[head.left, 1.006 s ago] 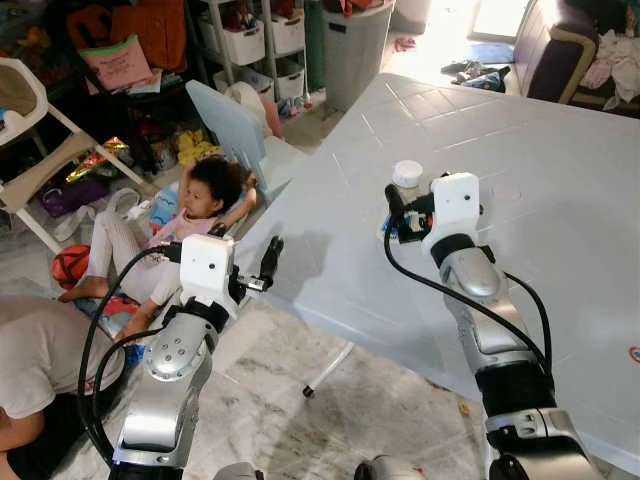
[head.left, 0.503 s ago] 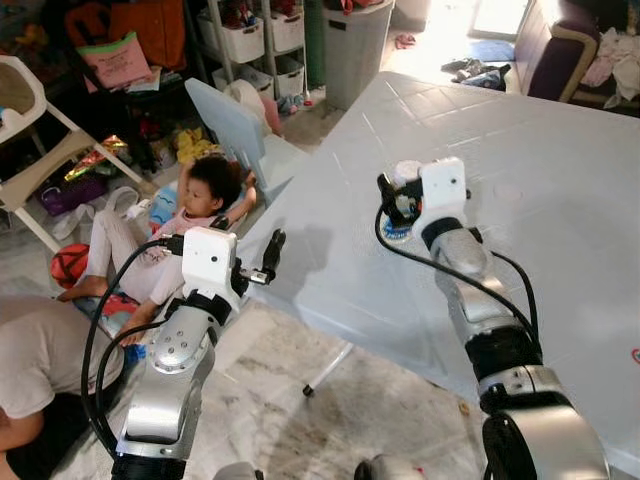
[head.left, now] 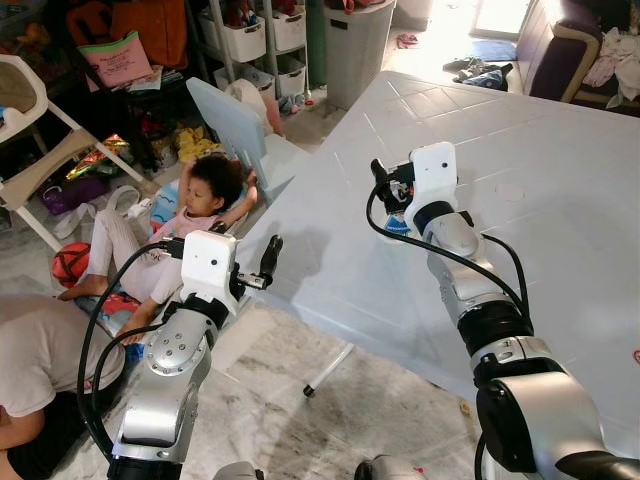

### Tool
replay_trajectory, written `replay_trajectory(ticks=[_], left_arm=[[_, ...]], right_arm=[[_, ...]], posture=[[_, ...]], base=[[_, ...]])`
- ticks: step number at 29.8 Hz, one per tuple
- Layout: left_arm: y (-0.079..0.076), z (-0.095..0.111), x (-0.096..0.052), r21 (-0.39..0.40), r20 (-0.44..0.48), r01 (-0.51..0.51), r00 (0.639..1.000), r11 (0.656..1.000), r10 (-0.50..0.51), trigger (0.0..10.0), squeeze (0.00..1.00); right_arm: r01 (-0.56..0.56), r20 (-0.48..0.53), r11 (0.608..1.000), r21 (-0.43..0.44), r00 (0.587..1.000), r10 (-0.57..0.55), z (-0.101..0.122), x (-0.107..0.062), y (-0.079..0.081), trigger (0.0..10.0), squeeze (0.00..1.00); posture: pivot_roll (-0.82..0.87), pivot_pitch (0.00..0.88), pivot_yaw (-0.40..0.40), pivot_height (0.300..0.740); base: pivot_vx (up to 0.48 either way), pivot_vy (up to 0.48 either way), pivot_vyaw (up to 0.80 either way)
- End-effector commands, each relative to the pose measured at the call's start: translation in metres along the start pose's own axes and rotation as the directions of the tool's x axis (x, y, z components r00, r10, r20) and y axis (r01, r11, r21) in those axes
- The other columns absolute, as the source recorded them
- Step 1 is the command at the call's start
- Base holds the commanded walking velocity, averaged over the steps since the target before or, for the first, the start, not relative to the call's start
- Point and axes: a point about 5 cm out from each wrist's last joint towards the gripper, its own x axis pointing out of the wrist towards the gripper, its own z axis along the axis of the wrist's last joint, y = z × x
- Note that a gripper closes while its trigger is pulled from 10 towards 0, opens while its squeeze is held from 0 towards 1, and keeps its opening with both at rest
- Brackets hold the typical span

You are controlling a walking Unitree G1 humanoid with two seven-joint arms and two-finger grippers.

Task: Restocking fridge

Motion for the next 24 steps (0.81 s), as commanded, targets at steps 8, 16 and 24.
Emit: replay_trajectory(ticks=[8,16,24], left_arm=[[-0.0021,0.0015,0.0022,0.016,-0.008,0.009,1.0,1.0,-0.009,10.0,0.0],[-0.0042,-0.0002,0.004,0.019,-0.013,0.014,1.0,1.0,-0.013,10.0,0.0],[-0.0034,-0.0004,0.007,0.026,-0.01,0.014,1.0,1.0,-0.013,10.0,0.0]], right_arm=[[0.03,0.0,1.0,0.002,1.0,-0.03,-0.0029,0.0,-0.0065,0.0,0.0],[0.032,-0.012,0.999,0.011,0.999,-0.032,-0.0059,-0.0005,-0.0044,0.0,0.0],[0.037,-0.019,0.999,0.03,0.999,-0.036,-0.0063,0.0003,-0.0033,0.0,0.0]], posture=[[0.02,0.021,0.037,0.74],[0.02,0.007,0.034,0.74],[0.03,0.0,0.031,0.74]], base=[[0.0,0.0,0.0],[0.0,0.0,0.0],[0.0,0.0,0.0]])
